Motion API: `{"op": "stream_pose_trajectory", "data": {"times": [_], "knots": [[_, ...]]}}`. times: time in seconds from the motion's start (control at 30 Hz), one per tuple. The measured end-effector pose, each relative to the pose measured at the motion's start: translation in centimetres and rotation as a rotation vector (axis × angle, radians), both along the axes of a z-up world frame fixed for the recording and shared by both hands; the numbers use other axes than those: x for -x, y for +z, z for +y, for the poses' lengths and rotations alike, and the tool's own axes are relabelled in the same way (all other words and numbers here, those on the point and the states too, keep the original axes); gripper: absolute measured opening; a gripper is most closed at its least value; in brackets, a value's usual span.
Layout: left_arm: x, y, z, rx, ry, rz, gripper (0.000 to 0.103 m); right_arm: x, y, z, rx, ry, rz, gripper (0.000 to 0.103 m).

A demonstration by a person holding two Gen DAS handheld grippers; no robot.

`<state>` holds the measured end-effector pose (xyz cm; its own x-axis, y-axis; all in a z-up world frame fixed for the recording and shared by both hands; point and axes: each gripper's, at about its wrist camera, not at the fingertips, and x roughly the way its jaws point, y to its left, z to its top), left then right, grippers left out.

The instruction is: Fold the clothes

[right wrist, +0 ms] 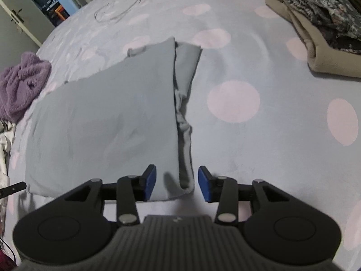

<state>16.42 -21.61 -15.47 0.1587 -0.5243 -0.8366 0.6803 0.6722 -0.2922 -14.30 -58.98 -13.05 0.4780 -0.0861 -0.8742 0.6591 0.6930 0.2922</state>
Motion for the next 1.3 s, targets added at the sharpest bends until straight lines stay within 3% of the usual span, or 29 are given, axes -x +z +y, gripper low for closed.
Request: {"op": "stream_pose_trajectory", "data": {"times": [0.23, 0.33, 0.37, 0.4, 0.5, 0.77, 1.03, 1.13, 1.3], "knots": [[0.5, -1.4, -0.6, 0.0, -0.008, -0.016, 0.049, -1.1, -3.3, 0.4, -0.03, 0.003, 0.021, 0.042], [0.9, -1.3, -1.0, -0.004, -0.019, -0.049, 0.033, -1.5, -3.5, 0.6, -0.008, 0.004, 0.03, 0.026], [1.0, -1.2, -1.1, -0.002, -0.025, -0.056, 0.022, -1.6, -3.5, 0.6, -0.006, 0.006, 0.028, 0.014], [1.1, -1.1, -1.2, 0.0, -0.03, -0.063, 0.016, -1.4, -3.5, 0.5, -0.026, 0.008, 0.012, 0.009], [1.2, -0.5, -1.4, 0.006, -0.034, -0.076, 0.005, -1.4, -3.4, 0.4, -0.039, -0.002, 0.003, 0.008], [0.9, 2.7, -1.4, 0.002, -0.046, -0.067, 0.004, -0.6, -0.6, -0.2, -0.078, -0.045, -0.026, 0.007], [2.2, 7.0, 0.7, -0.025, -0.098, 0.009, 0.004, 0.5, 3.3, 1.7, -0.052, 0.014, 0.055, 0.007], [3.0, 6.8, 2.1, -0.053, -0.097, 0.05, 0.004, 1.6, 3.6, 3.0, -0.055, 0.048, 0.086, 0.007], [4.0, 4.7, 2.7, -0.088, -0.1, 0.044, 0.004, 2.2, 1.7, 4.5, -0.063, 0.089, 0.135, 0.007]]}}
